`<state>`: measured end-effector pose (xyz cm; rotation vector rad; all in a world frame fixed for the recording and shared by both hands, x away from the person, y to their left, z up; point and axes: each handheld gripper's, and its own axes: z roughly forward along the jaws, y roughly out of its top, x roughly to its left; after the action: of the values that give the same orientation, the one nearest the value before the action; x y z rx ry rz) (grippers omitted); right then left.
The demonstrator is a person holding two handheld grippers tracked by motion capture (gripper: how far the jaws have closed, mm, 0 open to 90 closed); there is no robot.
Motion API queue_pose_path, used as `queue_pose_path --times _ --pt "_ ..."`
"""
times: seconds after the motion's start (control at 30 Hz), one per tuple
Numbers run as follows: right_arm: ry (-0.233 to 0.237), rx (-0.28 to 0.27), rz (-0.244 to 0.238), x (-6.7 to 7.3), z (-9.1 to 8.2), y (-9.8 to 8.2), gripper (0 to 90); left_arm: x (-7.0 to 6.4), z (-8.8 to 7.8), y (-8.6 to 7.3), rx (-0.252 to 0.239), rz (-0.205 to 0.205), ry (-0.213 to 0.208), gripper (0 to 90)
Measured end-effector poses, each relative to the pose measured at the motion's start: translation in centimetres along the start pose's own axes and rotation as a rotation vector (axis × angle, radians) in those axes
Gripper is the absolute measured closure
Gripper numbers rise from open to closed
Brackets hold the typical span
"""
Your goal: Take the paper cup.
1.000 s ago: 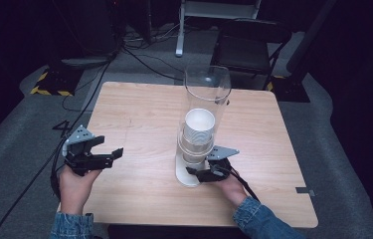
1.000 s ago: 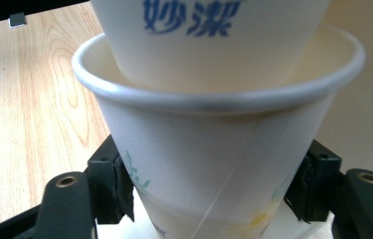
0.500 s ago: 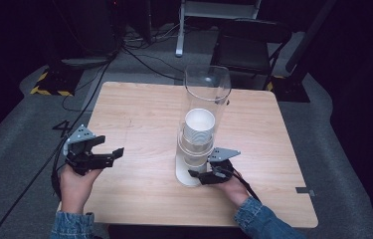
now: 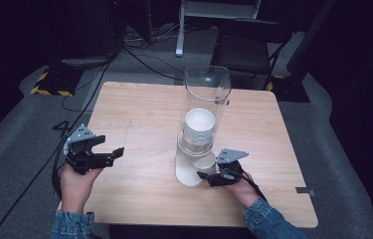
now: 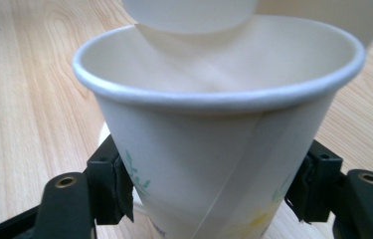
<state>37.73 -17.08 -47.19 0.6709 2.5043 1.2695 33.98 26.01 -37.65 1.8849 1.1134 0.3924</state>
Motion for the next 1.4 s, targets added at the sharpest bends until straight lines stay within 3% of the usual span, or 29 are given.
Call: queue_pose_path --times 0.37,0.87,1.07,1.23,1.4 --pt "-0.059 0.008 0.011 -1.3 -2.2 -0.7 32.1 -0.1 0.2 0.1 0.003 0.0 -0.004 17.7" --pt "-0.14 -0.111 0.102 -4.6 -5.3 0.0 32.0 -0.1 -0.5 -0.6 0.007 -0.015 0.017 17.7" --pt "-0.196 -0.161 0.144 -6.6 -6.5 0.1 32.0 0.1 -1.3 -1.4 0.002 -0.037 0.032 17.7" --pt "-0.231 -0.183 0.17 -7.7 -6.8 -0.2 31.8 0.2 -1.5 -1.7 0.0 -0.042 0.032 17.7" --pt "-0.267 -0.185 0.195 -8.9 -5.9 -0.7 31.8 0.1 -1.5 -2.0 0.006 -0.05 0.034 17.7"
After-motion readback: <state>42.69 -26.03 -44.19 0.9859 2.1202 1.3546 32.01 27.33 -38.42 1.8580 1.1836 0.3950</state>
